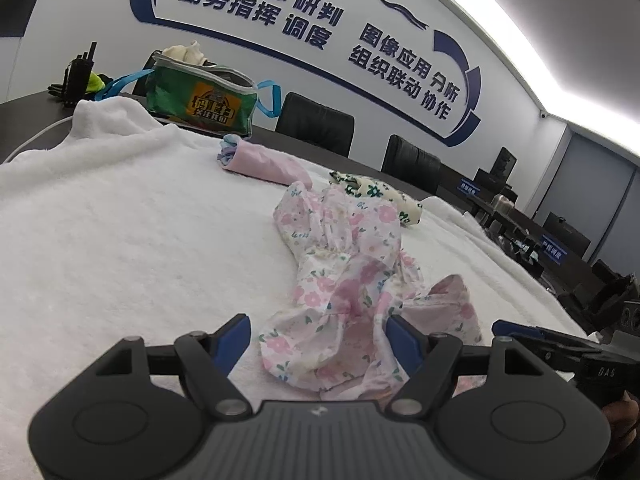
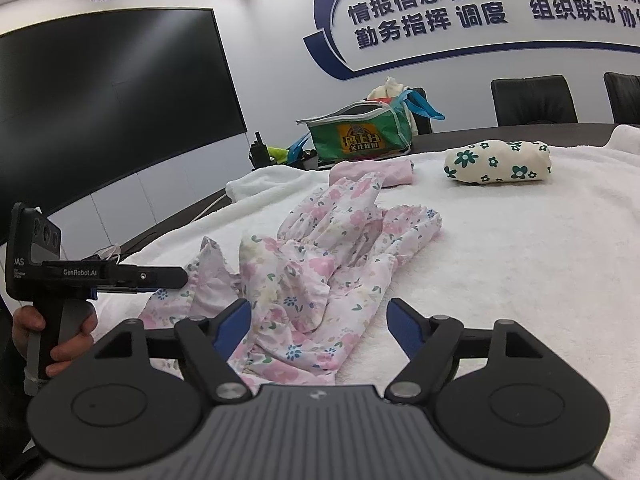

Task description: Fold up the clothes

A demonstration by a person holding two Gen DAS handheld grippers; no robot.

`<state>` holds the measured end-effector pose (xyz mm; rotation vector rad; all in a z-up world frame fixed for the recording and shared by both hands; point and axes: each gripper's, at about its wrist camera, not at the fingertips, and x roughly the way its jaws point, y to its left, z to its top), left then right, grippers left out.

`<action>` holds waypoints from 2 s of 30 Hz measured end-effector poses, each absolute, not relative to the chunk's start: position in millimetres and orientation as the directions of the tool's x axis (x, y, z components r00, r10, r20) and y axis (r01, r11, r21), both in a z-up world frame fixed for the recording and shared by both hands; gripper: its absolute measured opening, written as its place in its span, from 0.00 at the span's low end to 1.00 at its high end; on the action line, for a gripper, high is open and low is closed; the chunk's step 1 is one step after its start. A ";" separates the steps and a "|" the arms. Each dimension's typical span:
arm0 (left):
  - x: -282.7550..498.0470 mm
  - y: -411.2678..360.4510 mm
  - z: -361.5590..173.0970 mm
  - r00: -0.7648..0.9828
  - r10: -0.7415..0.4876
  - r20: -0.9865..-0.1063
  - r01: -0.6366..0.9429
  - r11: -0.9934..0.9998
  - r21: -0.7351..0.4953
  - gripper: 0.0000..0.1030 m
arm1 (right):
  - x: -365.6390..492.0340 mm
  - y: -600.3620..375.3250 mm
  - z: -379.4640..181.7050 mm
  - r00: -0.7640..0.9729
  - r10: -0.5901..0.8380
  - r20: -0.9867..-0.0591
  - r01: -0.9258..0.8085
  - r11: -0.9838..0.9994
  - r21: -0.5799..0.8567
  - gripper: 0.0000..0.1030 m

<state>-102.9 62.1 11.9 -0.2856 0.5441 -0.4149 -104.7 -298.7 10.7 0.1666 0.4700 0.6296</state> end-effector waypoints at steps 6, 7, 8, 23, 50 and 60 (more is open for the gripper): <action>-103.4 62.3 8.2 0.770 -0.471 -0.430 0.326 0.870 -0.370 0.71 | -102.8 -300.3 2.4 0.706 0.611 -0.357 -0.529 0.791 0.308 0.79; -103.7 61.9 7.8 0.769 -0.471 -0.431 0.326 0.870 -0.370 0.71 | -103.3 -299.0 1.9 0.708 0.608 -0.358 -0.532 0.793 0.296 0.83; -104.0 61.5 7.4 0.769 -0.471 -0.433 0.326 0.870 -0.370 0.71 | -103.8 -297.6 1.5 0.711 0.605 -0.360 -0.534 0.796 0.285 0.85; -111.3 60.4 6.9 0.771 -0.492 -0.403 0.360 0.860 -0.362 0.72 | -105.3 -291.7 1.7 0.732 0.591 -0.339 -0.539 0.806 0.244 0.91; -110.7 61.6 6.4 0.769 -0.501 -0.397 0.371 0.855 -0.362 0.72 | -103.8 -296.2 0.4 0.732 0.593 -0.335 -0.529 0.805 0.270 0.96; -112.4 61.6 6.7 0.769 -0.502 -0.396 0.374 0.856 -0.358 0.72 | -103.5 -297.4 0.6 0.733 0.593 -0.333 -0.527 0.805 0.274 0.96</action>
